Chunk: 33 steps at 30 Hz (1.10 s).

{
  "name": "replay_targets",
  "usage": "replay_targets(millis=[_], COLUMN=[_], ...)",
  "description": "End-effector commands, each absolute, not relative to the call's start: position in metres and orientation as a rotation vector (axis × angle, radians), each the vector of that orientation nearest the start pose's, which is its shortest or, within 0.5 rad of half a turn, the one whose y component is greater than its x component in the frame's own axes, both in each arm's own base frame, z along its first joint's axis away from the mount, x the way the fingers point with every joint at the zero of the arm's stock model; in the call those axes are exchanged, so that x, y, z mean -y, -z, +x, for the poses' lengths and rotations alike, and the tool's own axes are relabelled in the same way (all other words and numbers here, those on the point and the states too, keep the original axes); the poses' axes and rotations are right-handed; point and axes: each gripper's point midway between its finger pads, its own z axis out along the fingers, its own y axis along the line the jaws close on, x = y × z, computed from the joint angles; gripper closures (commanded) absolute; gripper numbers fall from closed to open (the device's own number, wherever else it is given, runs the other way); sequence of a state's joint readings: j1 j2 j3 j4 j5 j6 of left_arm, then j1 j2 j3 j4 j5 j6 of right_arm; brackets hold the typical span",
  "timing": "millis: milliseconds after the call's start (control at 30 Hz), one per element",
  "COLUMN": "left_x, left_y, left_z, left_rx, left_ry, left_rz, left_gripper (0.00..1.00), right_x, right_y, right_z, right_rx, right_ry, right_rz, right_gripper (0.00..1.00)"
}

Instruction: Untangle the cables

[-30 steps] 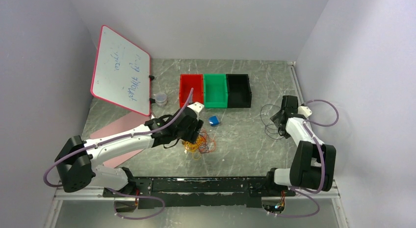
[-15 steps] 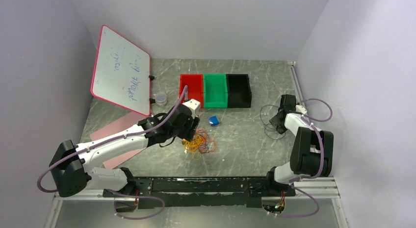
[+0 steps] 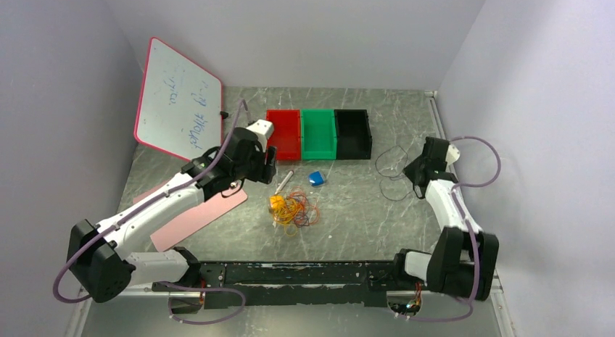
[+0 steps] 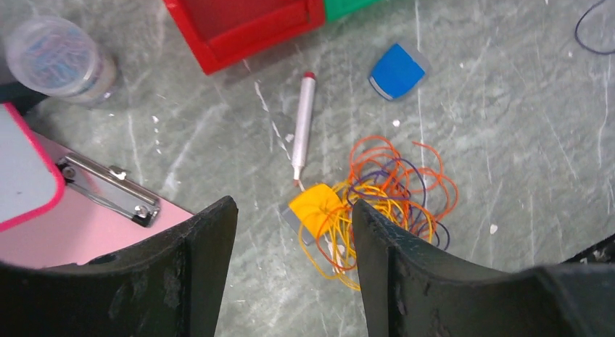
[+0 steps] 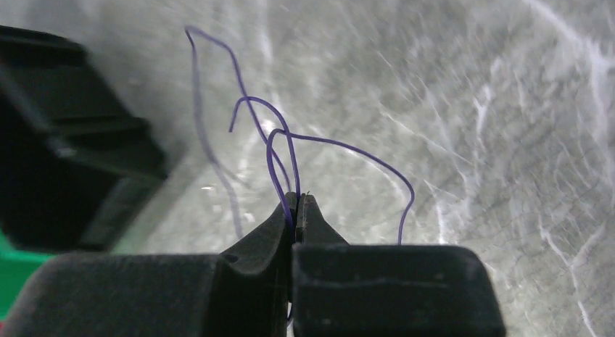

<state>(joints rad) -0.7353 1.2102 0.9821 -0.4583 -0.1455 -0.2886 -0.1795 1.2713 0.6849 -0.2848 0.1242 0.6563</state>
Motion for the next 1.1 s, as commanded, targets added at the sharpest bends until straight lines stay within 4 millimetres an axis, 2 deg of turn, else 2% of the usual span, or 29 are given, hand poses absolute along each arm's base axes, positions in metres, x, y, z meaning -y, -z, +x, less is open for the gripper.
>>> replay_targets(millis=[0,333,533,667,767,867,1067], left_x=[0.217,0.190,0.174,0.166,0.151,0.136,0.108], left_y=[-0.203,-0.207,-0.216,-0.217,-0.220,-0.224,-0.209], left_z=[0.282,0.318,0.334,0.335,0.334,0.333,0.328], left_rx=[-2.177,-2.167,-2.143,-2.121,-2.089,-2.074,-2.124], left_ry=[0.428,0.362,0.325,0.315,0.282,0.260,0.243], left_rz=[0.420,0.337,0.279,0.267,0.206,0.142,0.025], left_gripper=[0.36,0.40,0.40,0.39,0.36,0.34,0.35], right_x=[0.052,0.049,0.037,0.019,0.001,-0.025,-0.078], right_y=[-0.136,-0.276,-0.335,-0.352,-0.362,-0.367,-0.366], right_z=[0.332,0.339,0.343,0.350,0.354,0.356,0.359], right_rx=[-2.046,-1.821,-1.750,-1.777,-1.798,-1.812,-1.845], right_ry=[-0.141,-0.194,-0.262,-0.309,-0.334,-0.338,-0.330], right_rz=[0.896,0.737,0.644,0.555,0.474,0.390,0.248], right_gripper=[1.00,1.00,1.00,1.00,1.00,1.00,1.00])
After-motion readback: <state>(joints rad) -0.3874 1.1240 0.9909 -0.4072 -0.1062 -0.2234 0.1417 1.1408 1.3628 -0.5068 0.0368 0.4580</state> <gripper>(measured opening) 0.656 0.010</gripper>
